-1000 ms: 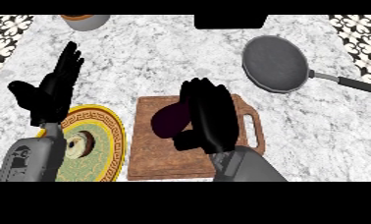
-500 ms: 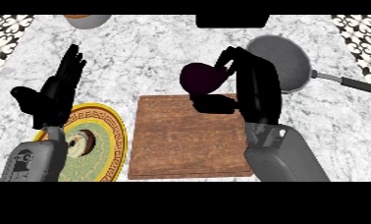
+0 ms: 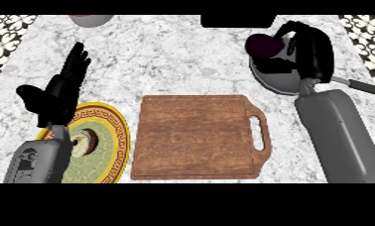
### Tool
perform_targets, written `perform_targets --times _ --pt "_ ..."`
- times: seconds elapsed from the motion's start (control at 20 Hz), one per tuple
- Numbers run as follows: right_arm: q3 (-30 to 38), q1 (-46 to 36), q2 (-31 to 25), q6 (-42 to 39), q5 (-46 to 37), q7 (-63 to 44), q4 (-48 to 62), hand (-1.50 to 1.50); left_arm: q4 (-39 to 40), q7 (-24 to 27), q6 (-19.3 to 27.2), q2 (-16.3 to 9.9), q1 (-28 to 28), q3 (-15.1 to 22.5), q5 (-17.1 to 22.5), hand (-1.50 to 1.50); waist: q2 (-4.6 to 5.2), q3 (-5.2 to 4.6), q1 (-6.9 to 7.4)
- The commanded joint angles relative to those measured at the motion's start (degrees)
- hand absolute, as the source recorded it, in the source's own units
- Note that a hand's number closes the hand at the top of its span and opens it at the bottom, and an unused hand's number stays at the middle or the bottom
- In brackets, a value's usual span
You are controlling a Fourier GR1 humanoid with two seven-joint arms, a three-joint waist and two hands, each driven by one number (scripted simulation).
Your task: Pick the eggplant from the cutting board and place it in the pan
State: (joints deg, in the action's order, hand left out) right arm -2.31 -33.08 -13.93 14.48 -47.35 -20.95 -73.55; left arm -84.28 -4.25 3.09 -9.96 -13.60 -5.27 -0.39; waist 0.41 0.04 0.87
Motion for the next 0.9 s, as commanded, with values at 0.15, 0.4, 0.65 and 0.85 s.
perform_targets --times 0.15,0.4,0.65,0.85 --pt "7.7 -8.0 -5.7 10.6 -1.9 12.9 26.4 1.5 1.0 -0.1 -0.8 -0.2 -2.0 0.3 0.0 0.0 0.5 0.06 1.26" --pt "12.0 -14.0 -6.7 16.1 0.4 21.9 42.7 1.5 0.8 2.1 0.8 2.5 -0.3 2.3 -1.7 0.0 0.74 0.1 2.21" --pt "18.9 -13.9 -6.0 15.0 9.7 31.7 47.2 1.5 1.6 -0.2 -1.5 0.0 -2.6 0.0 0.8 0.0 1.47 0.31 2.99" --pt "20.6 -15.2 -6.1 3.4 12.2 31.2 54.4 -1.5 0.8 -1.2 -1.4 0.4 -3.3 0.9 0.4 0.0 1.37 0.3 3.16"
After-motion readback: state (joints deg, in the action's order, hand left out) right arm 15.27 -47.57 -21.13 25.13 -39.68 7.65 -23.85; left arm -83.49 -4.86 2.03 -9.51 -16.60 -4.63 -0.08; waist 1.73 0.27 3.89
